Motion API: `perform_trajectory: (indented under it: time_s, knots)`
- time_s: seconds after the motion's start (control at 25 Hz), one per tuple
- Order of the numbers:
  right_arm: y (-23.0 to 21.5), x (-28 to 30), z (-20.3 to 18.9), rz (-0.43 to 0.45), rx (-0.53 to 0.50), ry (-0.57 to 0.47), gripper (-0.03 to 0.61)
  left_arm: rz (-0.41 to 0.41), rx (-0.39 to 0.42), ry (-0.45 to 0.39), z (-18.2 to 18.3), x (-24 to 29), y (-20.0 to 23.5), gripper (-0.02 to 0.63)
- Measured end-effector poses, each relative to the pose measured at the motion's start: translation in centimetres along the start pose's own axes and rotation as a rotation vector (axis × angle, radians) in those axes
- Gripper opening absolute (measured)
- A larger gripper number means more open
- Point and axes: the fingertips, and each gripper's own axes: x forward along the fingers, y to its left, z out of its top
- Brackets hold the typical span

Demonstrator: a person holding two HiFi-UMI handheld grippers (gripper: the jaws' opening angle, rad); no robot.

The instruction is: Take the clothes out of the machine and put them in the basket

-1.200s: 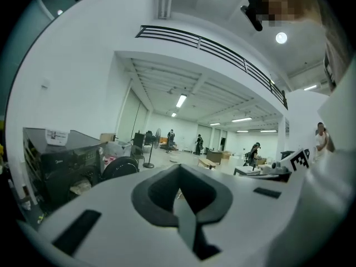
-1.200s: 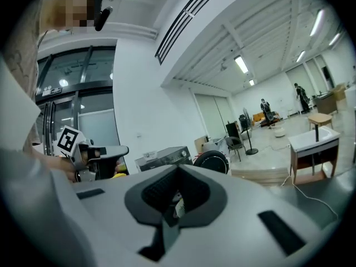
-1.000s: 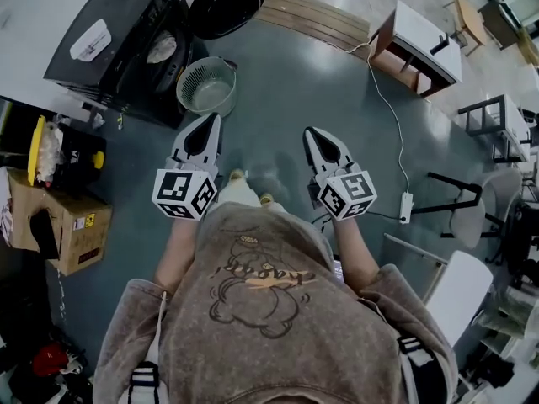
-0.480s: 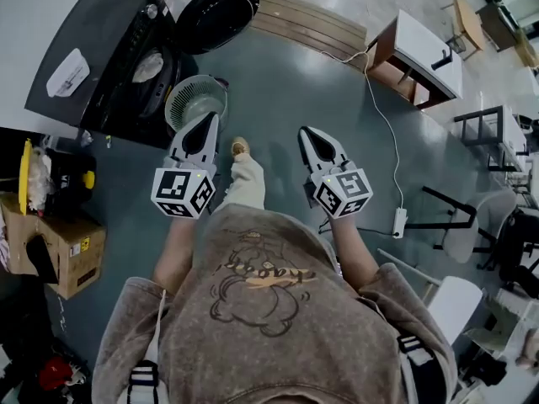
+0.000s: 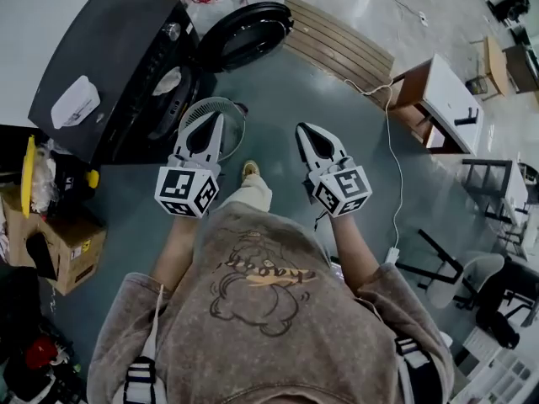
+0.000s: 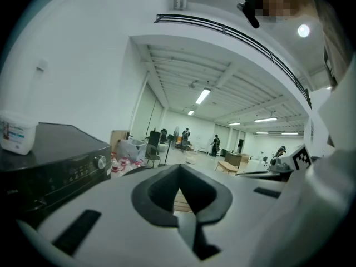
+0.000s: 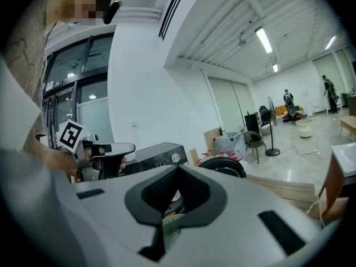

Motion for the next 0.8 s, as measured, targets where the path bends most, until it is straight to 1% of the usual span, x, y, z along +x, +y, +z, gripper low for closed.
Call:
perform_trajectory:
  time_s: [0.24,0.56,0.64,0.8]
  knots:
    - [-1.7,8.5,1.5,0.076,0.002,0.039,-0.003,0.094,-0.009,0.01,1.5,3.3,6.5,0.003]
    - [-1.4,14.8,2.1,0.225,-0.023,0.105,-0.003,0.231,-0.04,0.002,2.2,4.6,10.9,0.003]
    - [-1.3,16.3,1.9,0.272,-0.029,0.124,-0.003,0.278,-0.048,-0.007,2.2,4.6,11.9,0.003]
    - [-1.0,18.9,1.2,0.382,-0.044,0.17,-0.003,0.401,-0.088,-0.026,1.4,3.8,13.4,0.003]
